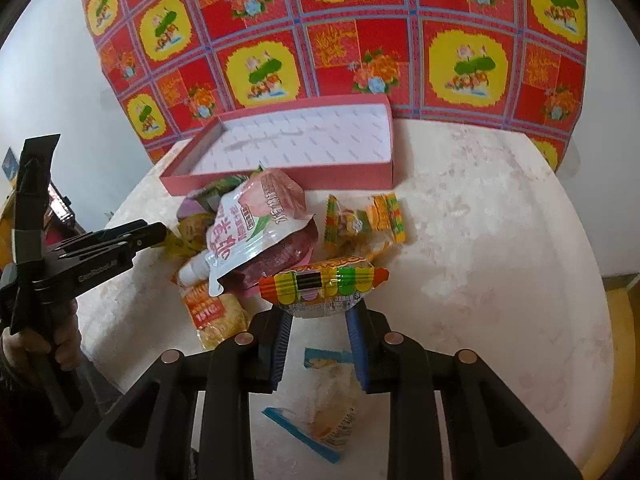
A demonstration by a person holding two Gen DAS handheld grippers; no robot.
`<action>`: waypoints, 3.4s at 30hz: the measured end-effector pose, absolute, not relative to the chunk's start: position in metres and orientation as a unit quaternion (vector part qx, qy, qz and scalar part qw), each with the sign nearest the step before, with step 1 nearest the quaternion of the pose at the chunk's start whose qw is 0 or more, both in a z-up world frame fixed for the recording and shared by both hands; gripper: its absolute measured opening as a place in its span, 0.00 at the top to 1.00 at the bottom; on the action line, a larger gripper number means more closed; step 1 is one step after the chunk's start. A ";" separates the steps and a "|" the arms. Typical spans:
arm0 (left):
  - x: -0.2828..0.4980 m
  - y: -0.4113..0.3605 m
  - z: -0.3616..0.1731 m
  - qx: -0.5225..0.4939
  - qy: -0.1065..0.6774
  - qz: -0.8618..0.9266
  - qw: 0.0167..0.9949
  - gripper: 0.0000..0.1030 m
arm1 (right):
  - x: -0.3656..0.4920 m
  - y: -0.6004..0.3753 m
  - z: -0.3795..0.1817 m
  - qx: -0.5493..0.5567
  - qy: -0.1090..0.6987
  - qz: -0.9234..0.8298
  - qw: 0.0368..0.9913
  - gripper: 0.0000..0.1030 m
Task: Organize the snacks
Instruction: 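Close the left tool on the yellow packet while the right tool grasps the rainbow candy stick, then carry the yellow packet with the left tool while the right tool carries the candy stick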
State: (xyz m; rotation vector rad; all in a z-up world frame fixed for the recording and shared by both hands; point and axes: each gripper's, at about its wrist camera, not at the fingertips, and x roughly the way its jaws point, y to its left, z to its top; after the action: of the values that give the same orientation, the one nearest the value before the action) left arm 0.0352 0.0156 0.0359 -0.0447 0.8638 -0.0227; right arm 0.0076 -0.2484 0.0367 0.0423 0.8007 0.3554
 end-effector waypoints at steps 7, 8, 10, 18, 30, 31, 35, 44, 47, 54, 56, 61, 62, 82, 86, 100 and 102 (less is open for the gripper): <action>0.035 0.016 0.055 -0.028 0.405 -0.008 0.914 0.68 | 0.006 -0.251 0.053 0.025 0.368 0.176 0.913 0.73; 0.035 0.016 0.057 -0.028 0.403 -0.007 0.915 0.68 | 0.006 -0.252 0.055 0.026 0.365 0.175 0.914 0.73; 0.035 0.016 0.062 -0.029 0.400 -0.007 0.916 0.68 | 0.006 -0.254 0.059 0.030 0.361 0.175 0.915 0.73; 0.039 0.016 0.078 -0.031 0.388 -0.007 0.921 0.68 | 0.012 -0.256 0.073 0.033 0.346 0.177 0.921 0.73; 0.056 0.017 0.098 -0.036 0.375 -0.007 0.926 0.68 | 0.026 -0.249 0.092 0.026 0.330 0.189 0.924 0.73; 0.058 0.018 0.099 -0.037 0.374 -0.007 0.927 0.68 | 0.027 -0.248 0.094 0.026 0.329 0.190 0.924 0.73; 0.065 0.019 0.102 -0.039 0.372 -0.005 0.927 0.68 | 0.034 -0.243 0.098 0.021 0.326 0.195 0.925 0.73; 0.079 0.022 0.105 -0.043 0.370 -0.004 0.928 0.68 | 0.050 -0.238 0.103 0.019 0.327 0.201 0.923 0.73; 0.085 0.022 0.105 -0.045 0.370 -0.005 0.928 0.68 | 0.055 -0.236 0.104 0.015 0.327 0.201 0.923 0.73; 0.095 0.023 0.107 -0.046 0.367 -0.008 0.929 0.68 | 0.068 -0.235 0.111 0.015 0.323 0.201 0.925 0.73; 0.097 0.024 0.107 -0.048 0.366 -0.008 0.929 0.68 | 0.073 -0.233 0.115 0.012 0.320 0.202 0.926 0.73; 0.102 0.028 0.108 -0.063 0.364 -0.022 0.929 0.68 | 0.080 -0.227 0.122 0.004 0.313 0.205 0.927 0.73; 0.102 0.030 0.109 -0.066 0.363 -0.023 0.929 0.68 | 0.082 -0.226 0.124 0.003 0.311 0.207 0.928 0.73; 0.144 0.033 0.102 -0.060 0.378 -0.012 0.924 0.68 | 0.120 -0.215 0.122 0.010 0.325 0.220 0.920 0.73; 0.153 0.029 0.100 -0.059 0.377 -0.014 0.924 0.68 | 0.133 -0.213 0.119 0.014 0.336 0.221 0.915 0.73; 0.188 0.013 0.082 -0.038 0.389 -0.017 0.920 0.68 | 0.175 -0.216 0.100 0.051 0.376 0.213 0.900 0.73; 0.193 0.012 0.078 -0.037 0.392 -0.018 0.919 0.68 | 0.180 -0.216 0.096 0.052 0.379 0.212 0.899 0.73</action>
State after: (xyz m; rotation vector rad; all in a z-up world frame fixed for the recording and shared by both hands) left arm 0.1934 0.0119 0.0778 -0.0766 0.8066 -0.0368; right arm 0.1798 -0.2156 0.0960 0.1077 0.7849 0.4390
